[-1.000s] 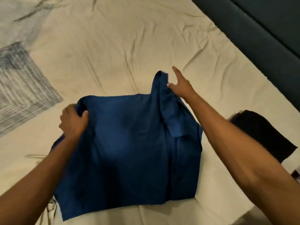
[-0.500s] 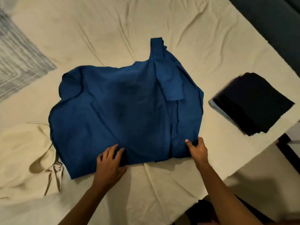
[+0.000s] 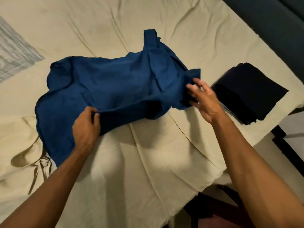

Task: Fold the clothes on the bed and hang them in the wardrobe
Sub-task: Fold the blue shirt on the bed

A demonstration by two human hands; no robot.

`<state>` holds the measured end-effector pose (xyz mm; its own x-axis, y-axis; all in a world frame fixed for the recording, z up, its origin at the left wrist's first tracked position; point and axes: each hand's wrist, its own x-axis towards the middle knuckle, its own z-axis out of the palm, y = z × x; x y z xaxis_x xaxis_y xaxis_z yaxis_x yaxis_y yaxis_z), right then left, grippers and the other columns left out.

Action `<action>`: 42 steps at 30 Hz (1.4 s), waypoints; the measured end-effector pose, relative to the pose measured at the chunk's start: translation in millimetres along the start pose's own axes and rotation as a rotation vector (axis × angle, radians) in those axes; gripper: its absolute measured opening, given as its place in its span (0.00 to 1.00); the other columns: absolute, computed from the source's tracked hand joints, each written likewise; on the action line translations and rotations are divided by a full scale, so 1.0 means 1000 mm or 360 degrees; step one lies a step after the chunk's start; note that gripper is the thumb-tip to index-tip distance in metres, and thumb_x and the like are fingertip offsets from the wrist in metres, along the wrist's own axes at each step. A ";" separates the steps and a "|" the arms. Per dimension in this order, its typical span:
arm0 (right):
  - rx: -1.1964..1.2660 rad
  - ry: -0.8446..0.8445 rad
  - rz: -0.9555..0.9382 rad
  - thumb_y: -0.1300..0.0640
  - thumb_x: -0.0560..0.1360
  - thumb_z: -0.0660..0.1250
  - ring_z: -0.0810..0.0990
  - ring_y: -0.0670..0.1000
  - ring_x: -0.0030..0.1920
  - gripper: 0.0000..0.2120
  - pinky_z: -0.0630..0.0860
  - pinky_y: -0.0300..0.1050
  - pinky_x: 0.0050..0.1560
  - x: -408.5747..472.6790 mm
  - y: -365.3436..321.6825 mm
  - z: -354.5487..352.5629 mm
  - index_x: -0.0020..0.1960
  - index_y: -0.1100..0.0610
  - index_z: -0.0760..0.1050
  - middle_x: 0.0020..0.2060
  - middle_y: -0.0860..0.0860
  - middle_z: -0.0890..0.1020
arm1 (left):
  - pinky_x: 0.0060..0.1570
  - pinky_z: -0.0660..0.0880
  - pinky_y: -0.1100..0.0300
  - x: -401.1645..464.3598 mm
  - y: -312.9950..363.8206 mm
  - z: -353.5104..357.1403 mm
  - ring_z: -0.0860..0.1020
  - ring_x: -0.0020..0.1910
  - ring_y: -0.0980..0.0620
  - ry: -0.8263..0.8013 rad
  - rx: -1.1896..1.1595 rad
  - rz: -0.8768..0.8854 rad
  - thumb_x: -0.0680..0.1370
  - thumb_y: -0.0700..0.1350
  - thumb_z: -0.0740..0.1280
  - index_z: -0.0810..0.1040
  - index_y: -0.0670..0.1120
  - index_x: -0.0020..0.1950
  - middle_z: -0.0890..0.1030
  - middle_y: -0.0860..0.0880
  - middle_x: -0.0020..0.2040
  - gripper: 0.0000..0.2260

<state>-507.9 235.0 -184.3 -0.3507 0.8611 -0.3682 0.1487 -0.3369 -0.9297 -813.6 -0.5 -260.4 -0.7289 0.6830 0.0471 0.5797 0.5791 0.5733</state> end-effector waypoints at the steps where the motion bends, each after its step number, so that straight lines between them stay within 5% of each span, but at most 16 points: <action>1: -0.0174 -0.0102 0.0086 0.53 0.77 0.70 0.80 0.44 0.59 0.19 0.74 0.43 0.55 0.007 0.008 0.006 0.66 0.44 0.73 0.61 0.45 0.81 | 0.49 0.73 0.46 0.004 -0.002 0.004 0.80 0.52 0.37 -0.0067 0.0043 -0.0034 0.81 0.46 0.65 0.76 0.45 0.55 0.82 0.41 0.52 0.06; 4: -0.0671 -0.0218 0.0280 0.56 0.74 0.75 0.76 0.45 0.63 0.31 0.74 0.40 0.57 0.021 0.053 0.023 0.73 0.52 0.67 0.66 0.52 0.75 | 0.47 0.73 0.47 -0.002 -0.009 0.014 0.79 0.53 0.38 -0.0280 0.0160 -0.0070 0.79 0.51 0.68 0.75 0.46 0.57 0.81 0.42 0.53 0.12; 10: -0.1140 0.0021 0.0180 0.45 0.69 0.77 0.71 0.54 0.66 0.39 0.71 0.51 0.67 0.018 0.099 0.065 0.73 0.55 0.65 0.67 0.54 0.70 | 0.44 0.72 0.50 -0.029 -0.028 0.022 0.77 0.50 0.43 -0.0363 0.0201 -0.0165 0.77 0.53 0.69 0.74 0.48 0.57 0.79 0.46 0.51 0.13; 12: -0.1281 0.0066 0.0112 0.44 0.69 0.76 0.71 0.55 0.64 0.36 0.71 0.53 0.64 0.012 0.107 0.083 0.69 0.55 0.65 0.65 0.54 0.70 | 0.43 0.70 0.51 -0.035 -0.032 0.023 0.77 0.49 0.42 -0.0370 0.0229 -0.0162 0.77 0.50 0.69 0.75 0.47 0.56 0.79 0.45 0.50 0.11; 14: -0.1295 0.0192 0.0033 0.48 0.72 0.73 0.74 0.56 0.56 0.20 0.73 0.50 0.52 0.010 0.110 0.095 0.57 0.56 0.70 0.55 0.54 0.75 | 0.43 0.68 0.52 -0.038 -0.034 0.021 0.78 0.48 0.40 -0.0335 0.0219 -0.0130 0.78 0.45 0.68 0.76 0.45 0.53 0.80 0.43 0.49 0.06; 16: -0.1140 0.0395 -0.0017 0.55 0.73 0.71 0.75 0.55 0.43 0.10 0.68 0.45 0.40 0.010 0.105 0.099 0.43 0.56 0.70 0.40 0.52 0.77 | 0.43 0.68 0.51 -0.037 -0.034 0.016 0.78 0.47 0.39 -0.0253 0.0191 -0.0081 0.79 0.42 0.66 0.76 0.44 0.52 0.80 0.43 0.48 0.03; 19: -0.0738 0.0521 -0.0057 0.58 0.72 0.73 0.70 0.48 0.32 0.12 0.68 0.41 0.35 0.006 0.091 0.091 0.36 0.55 0.71 0.28 0.47 0.72 | 0.44 0.69 0.49 -0.031 -0.032 0.002 0.78 0.46 0.38 -0.0084 0.0109 -0.0017 0.80 0.41 0.65 0.74 0.44 0.51 0.80 0.42 0.46 0.02; 29: 0.0425 0.0775 -0.0129 0.61 0.64 0.64 0.65 0.47 0.32 0.11 0.63 0.42 0.32 -0.021 0.006 0.015 0.30 0.52 0.62 0.29 0.48 0.65 | 0.41 0.66 0.50 -0.006 -0.006 -0.047 0.70 0.39 0.48 0.0092 -0.0013 0.0118 0.83 0.42 0.59 0.68 0.47 0.53 0.74 0.50 0.42 0.01; 33: -0.0071 0.0729 -0.0060 0.64 0.68 0.60 0.62 0.48 0.31 0.11 0.59 0.44 0.33 -0.040 -0.012 -0.024 0.31 0.53 0.63 0.28 0.49 0.64 | 0.36 0.67 0.52 -0.010 -0.010 -0.053 0.72 0.37 0.47 -0.0023 0.0098 0.0458 0.83 0.48 0.59 0.67 0.48 0.51 0.74 0.49 0.41 0.05; 38: -0.1178 0.0365 0.0430 0.57 0.74 0.63 0.75 0.54 0.40 0.05 0.70 0.46 0.39 -0.056 -0.001 -0.075 0.40 0.57 0.72 0.38 0.53 0.78 | 0.28 0.68 0.58 -0.042 -0.044 -0.042 0.81 0.35 0.46 -0.0592 0.0519 0.0825 0.76 0.69 0.56 0.71 0.53 0.49 0.80 0.53 0.40 0.20; 42: -0.1963 -0.0074 0.0807 0.38 0.75 0.62 0.78 0.56 0.52 0.23 0.73 0.48 0.48 -0.057 0.017 -0.083 0.60 0.54 0.74 0.57 0.56 0.79 | 0.32 0.78 0.55 -0.052 -0.061 -0.029 0.82 0.40 0.49 -0.0894 0.0875 0.0914 0.75 0.65 0.58 0.75 0.54 0.56 0.82 0.55 0.46 0.19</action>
<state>-408.9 211.6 -178.1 -0.0356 0.7217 -0.6912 0.9961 -0.0299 -0.0826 -821.7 -84.0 -273.9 -0.0844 0.9566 -0.2787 0.9858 0.1209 0.1162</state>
